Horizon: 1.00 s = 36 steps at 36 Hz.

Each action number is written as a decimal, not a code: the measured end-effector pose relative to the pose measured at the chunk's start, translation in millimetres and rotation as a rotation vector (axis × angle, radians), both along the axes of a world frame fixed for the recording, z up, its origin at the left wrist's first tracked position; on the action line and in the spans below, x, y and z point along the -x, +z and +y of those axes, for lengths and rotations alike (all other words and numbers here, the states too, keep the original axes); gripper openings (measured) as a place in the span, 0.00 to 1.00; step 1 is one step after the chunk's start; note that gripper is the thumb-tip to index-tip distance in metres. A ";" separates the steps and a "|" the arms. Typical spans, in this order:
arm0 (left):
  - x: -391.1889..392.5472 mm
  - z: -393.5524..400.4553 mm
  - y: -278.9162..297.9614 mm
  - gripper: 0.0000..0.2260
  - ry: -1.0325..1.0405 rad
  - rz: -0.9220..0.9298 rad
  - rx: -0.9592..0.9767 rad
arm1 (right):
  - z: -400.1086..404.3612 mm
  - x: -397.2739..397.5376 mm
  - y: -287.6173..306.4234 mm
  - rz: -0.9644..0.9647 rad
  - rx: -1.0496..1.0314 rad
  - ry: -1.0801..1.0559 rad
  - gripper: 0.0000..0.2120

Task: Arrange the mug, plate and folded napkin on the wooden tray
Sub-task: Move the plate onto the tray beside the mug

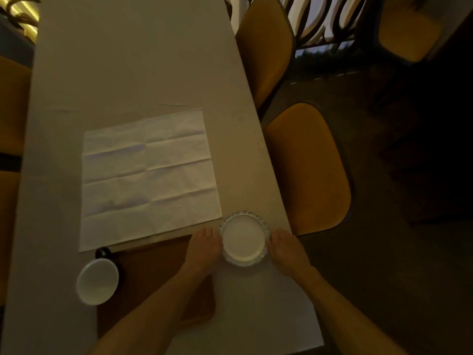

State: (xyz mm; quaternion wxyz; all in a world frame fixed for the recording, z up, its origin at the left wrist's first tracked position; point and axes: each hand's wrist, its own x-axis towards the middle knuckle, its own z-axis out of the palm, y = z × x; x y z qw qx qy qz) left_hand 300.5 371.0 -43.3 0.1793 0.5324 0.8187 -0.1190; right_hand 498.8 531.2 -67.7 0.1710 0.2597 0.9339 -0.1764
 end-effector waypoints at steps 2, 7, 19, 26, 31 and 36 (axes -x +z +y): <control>-0.2 0.0 0.6 0.04 0.006 -0.020 0.005 | -0.1 1.6 0.0 0.001 0.035 -0.047 0.32; 1.0 0.4 8.1 0.04 0.018 -0.019 0.017 | -3.0 7.4 10.1 -0.009 0.119 -0.117 0.25; 22.4 -10.4 43.6 0.04 -0.045 0.156 -0.227 | -11.4 39.0 64.3 0.124 0.239 -0.321 0.10; 31.0 -38.5 62.8 0.11 0.026 0.213 -0.286 | -27.7 64.8 89.0 0.167 0.247 -0.277 0.11; 35.1 -72.6 69.6 0.12 0.098 0.233 -0.292 | -48.5 79.9 93.1 0.181 0.255 -0.244 0.11; 35.7 -107.5 65.1 0.10 0.221 0.202 -0.309 | -74.0 92.5 89.4 0.191 0.269 -0.210 0.12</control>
